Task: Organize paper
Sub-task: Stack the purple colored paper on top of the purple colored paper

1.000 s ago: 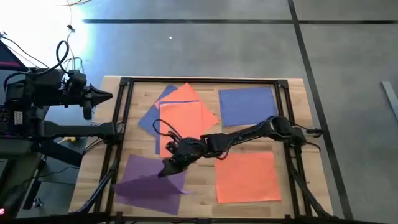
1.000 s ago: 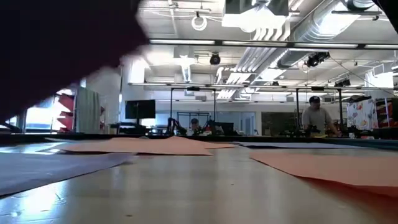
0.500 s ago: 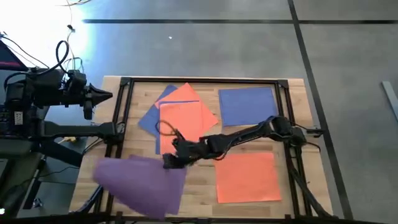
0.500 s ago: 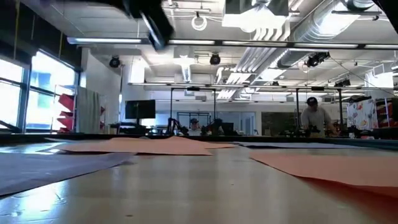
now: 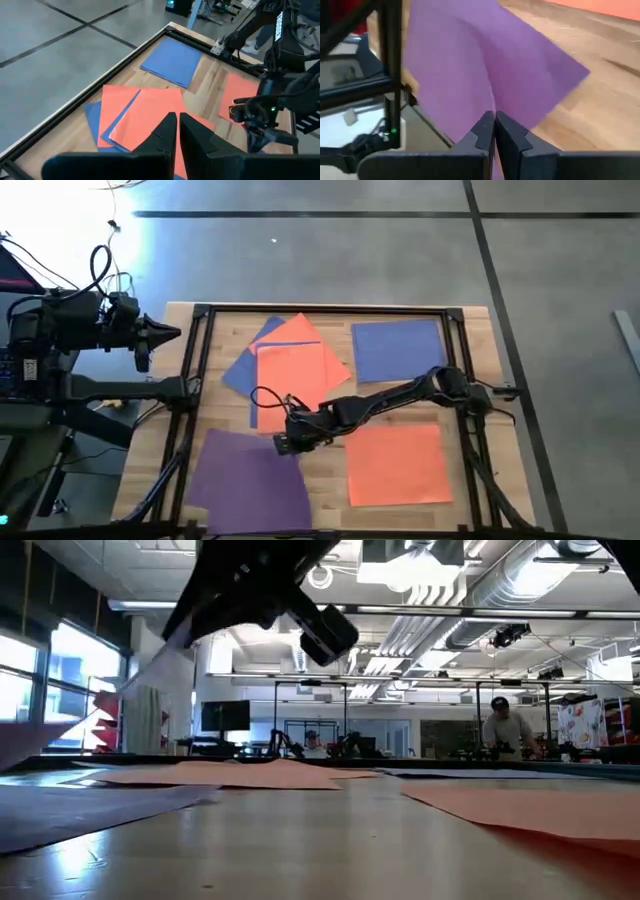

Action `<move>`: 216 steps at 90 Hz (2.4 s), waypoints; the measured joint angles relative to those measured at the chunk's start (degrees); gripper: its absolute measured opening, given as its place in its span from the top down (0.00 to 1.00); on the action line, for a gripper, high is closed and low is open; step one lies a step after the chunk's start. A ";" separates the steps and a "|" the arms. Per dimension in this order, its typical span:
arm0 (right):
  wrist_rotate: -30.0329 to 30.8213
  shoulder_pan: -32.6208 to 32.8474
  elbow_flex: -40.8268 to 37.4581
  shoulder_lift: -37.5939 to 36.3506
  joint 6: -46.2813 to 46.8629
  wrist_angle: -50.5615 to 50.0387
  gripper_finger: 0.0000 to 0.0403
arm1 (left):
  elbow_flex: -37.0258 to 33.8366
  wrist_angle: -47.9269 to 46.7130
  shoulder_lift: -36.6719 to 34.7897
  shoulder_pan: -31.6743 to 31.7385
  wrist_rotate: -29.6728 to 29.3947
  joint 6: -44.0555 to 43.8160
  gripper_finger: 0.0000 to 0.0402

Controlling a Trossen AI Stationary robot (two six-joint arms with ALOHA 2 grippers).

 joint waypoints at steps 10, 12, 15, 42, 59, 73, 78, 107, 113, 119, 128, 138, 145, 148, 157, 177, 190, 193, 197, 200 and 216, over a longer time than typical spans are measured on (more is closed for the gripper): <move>0.21 -0.31 0.00 0.00 0.29 13.05 1.00 | 0.01 0.00 0.02 0.00 -0.30 0.00 1.00; 1.29 -0.37 0.00 0.00 0.50 15.76 1.00 | 0.01 0.00 0.02 0.00 -0.34 0.00 1.00; 4.07 -0.40 0.02 0.00 1.20 19.14 1.00 | 0.01 0.00 0.02 0.00 -0.34 0.00 1.00; 20.18 0.87 0.10 0.47 13.81 2.93 1.00 | 0.01 -0.02 0.02 0.00 -0.30 -0.02 1.00; 20.27 3.02 0.07 0.46 20.43 -8.46 1.00 | 0.01 -0.02 0.00 0.00 -0.41 -0.02 1.00; 20.64 5.07 0.09 1.70 27.55 -11.46 1.00 | 0.01 -0.03 0.00 0.00 -0.80 -0.02 1.00; 20.83 5.86 0.08 3.00 30.21 -9.18 1.00 | 0.00 -0.04 0.02 0.00 -0.86 -0.02 1.00; 27.70 5.11 0.04 7.39 30.67 7.40 1.00 | 0.00 -0.07 0.02 0.00 -0.87 0.37 1.00; 30.26 4.70 0.07 7.30 32.23 5.92 1.00 | 0.01 -0.23 0.02 0.00 -0.87 0.37 1.00; 32.16 4.31 0.07 7.21 33.38 4.58 1.00 | -0.01 -0.57 0.02 0.00 -0.89 0.39 1.00; 36.29 4.05 0.07 7.00 37.08 1.76 1.00 | -0.01 -1.61 0.02 0.00 -0.89 0.40 1.00; 38.97 4.42 0.07 5.96 40.71 -5.15 1.00 | -0.01 -3.27 0.02 0.00 -0.91 0.07 1.00; 37.83 4.57 0.07 5.04 40.68 -8.50 1.00 | -0.01 -4.27 0.02 0.00 -0.91 0.07 1.00; 36.85 4.57 0.07 4.80 40.67 -9.97 1.00 | -0.01 -4.53 0.02 0.00 -0.91 0.07 1.00; 33.21 4.78 0.11 4.68 40.67 -12.57 1.00 | -0.01 -4.74 0.00 0.00 -0.91 0.04 1.00; 27.39 6.24 0.09 6.21 41.14 -10.95 1.00 | -0.05 -4.72 0.00 0.00 -1.13 0.02 1.00; 28.28 4.90 0.09 6.19 41.14 -10.65 1.00 | -0.05 -4.72 0.00 0.00 -1.23 0.00 1.00; 28.44 4.57 0.09 6.19 41.16 -10.56 1.00 | -0.05 -4.72 0.00 0.00 -1.25 0.01 1.00; 28.57 4.22 0.09 6.19 41.16 -10.16 1.00 | -0.05 -4.72 0.00 0.00 -1.35 0.00 1.00; 28.55 3.98 0.09 6.19 41.16 -9.67 1.00 | -0.05 -4.72 0.00 0.00 -1.58 0.00 1.00; 29.99 3.22 0.09 6.19 41.53 -8.15 1.00 | -0.05 -4.72 0.00 0.00 -1.94 -0.02 1.00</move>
